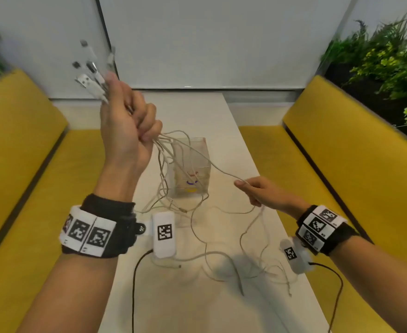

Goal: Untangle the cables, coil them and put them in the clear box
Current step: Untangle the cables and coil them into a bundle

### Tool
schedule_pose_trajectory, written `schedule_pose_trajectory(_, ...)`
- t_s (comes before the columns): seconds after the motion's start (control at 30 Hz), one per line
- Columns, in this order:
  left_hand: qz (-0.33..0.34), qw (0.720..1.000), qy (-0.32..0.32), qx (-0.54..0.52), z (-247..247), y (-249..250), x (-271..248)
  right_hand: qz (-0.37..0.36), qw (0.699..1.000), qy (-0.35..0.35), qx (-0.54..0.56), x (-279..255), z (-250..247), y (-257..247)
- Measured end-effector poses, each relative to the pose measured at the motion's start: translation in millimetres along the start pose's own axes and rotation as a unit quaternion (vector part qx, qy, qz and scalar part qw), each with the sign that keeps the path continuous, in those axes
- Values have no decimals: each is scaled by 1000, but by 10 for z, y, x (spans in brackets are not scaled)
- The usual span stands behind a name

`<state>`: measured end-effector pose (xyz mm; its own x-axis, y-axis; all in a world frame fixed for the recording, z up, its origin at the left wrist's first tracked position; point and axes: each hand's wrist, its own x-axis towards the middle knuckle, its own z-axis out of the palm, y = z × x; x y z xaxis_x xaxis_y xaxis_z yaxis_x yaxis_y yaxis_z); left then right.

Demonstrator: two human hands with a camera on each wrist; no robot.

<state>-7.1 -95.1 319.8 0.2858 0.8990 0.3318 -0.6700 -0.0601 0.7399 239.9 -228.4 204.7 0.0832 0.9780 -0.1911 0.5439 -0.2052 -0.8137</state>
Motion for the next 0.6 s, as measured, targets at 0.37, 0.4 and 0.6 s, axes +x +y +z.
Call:
schedule_pose_trajectory(0.37,-50,905,-211,366,68,-792,-482,-40,993,-16,114,95,62,-680)
schedule_pose_trajectory(0.4,-43,909,-203,363,87,-821,-512,-41,988,-13,148,94,48,-726)
schedule_pose_trajectory(0.6,-17,908,-161,386,89,-935,-516,-62,940,61,329,103,28,-601)
